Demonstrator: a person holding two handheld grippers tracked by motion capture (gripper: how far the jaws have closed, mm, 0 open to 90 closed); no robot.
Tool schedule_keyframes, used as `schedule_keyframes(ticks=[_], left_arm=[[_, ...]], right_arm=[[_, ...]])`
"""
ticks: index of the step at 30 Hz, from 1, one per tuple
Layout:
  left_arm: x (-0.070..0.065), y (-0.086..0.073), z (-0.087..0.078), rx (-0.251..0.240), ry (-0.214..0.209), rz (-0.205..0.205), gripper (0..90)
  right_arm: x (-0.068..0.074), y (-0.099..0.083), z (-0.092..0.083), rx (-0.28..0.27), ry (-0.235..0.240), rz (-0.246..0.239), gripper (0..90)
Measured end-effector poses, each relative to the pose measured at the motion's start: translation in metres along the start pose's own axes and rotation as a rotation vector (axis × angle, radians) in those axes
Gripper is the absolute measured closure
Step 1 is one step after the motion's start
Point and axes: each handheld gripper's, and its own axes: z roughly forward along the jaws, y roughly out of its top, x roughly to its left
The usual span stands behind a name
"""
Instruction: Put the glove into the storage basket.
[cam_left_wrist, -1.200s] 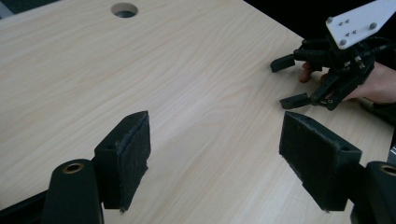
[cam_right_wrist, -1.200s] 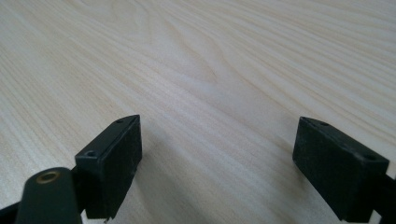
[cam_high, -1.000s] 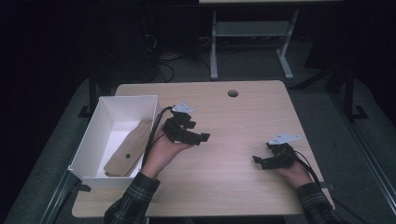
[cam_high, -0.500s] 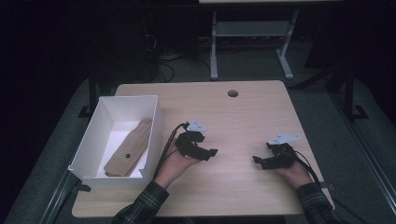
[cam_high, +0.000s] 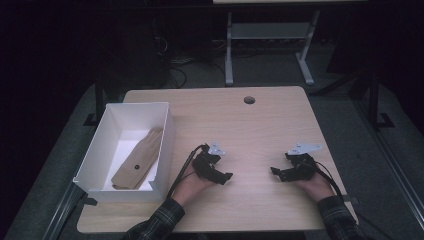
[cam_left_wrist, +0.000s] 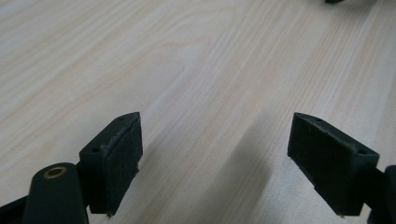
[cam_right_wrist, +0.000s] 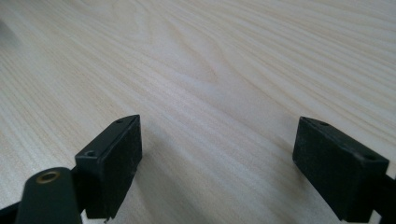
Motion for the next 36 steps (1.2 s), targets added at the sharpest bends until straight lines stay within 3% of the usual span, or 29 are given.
schedule_keyframes(ticks=[3, 7, 14, 36], left_arm=[[-0.002, -0.003, 0.005, 0.008, 0.015, 0.014, 14.4], [-0.004, -0.005, 0.007, -0.001, 0.038, 0.065, 12.9], [-0.003, -0.015, 0.009, -0.085, 0.02, 0.079, 12.3], [-0.003, -0.015, 0.009, -0.092, 0.018, 0.075, 12.4]], right_arm=[[0.0, 0.0, 0.0, 0.0, 0.0, -0.001, 15.1], [0.001, 0.0, 0.0, 0.0, 0.002, 0.004, 15.1], [0.0, 0.0, 0.0, 0.0, 0.002, 0.002, 15.1], [0.0, 0.0, 0.0, -0.003, 0.003, -0.007, 15.1]])
